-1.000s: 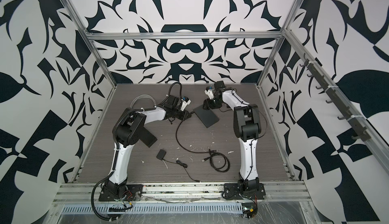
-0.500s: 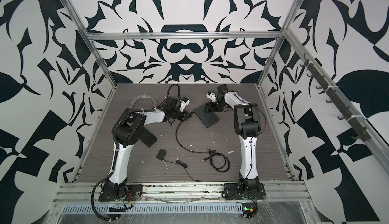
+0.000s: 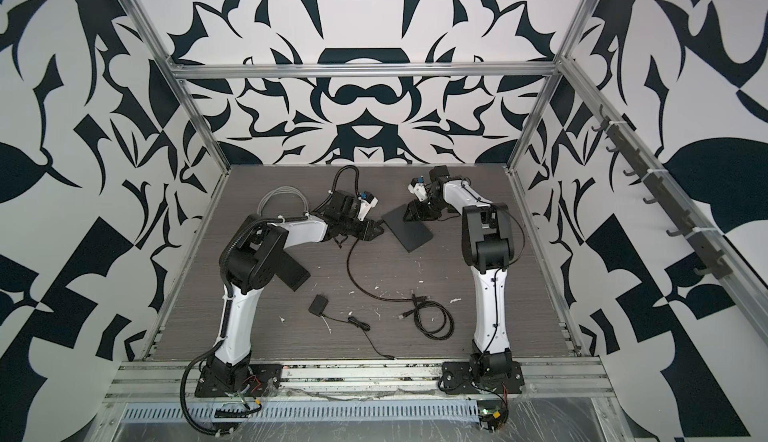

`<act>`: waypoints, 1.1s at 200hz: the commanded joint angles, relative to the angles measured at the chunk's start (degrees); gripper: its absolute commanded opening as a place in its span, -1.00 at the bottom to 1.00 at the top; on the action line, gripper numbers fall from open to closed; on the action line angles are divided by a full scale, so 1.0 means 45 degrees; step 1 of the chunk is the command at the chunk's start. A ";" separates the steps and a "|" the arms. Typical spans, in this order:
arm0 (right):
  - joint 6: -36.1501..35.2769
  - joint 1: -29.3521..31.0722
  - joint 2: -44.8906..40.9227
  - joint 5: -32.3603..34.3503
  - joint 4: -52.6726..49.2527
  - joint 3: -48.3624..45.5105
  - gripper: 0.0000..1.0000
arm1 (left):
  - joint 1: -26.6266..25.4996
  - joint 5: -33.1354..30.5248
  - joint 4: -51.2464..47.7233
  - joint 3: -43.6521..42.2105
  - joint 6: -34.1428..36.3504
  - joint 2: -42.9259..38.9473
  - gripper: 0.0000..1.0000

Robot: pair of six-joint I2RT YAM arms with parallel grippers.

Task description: Insert the plug into the switch port

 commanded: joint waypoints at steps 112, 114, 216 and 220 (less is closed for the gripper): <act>-0.0043 0.0052 0.0368 0.0823 -0.0467 0.0064 0.04 | 0.0062 -0.1860 -0.2182 0.0326 0.0461 0.0728 -0.12; -0.0064 0.0051 0.0370 0.0811 -0.0478 0.0063 0.04 | 0.0062 -0.1868 -0.2215 0.0347 0.0482 0.0745 -0.12; -0.0541 0.0167 0.0679 0.0545 -0.0970 0.0452 0.02 | -0.0504 -0.3484 -0.3700 0.1951 0.1341 0.1214 -0.24; -0.0566 0.0185 0.0698 0.0553 -0.0989 0.0449 0.03 | -0.0514 -0.3507 -0.3693 0.1972 0.1342 0.1236 -0.25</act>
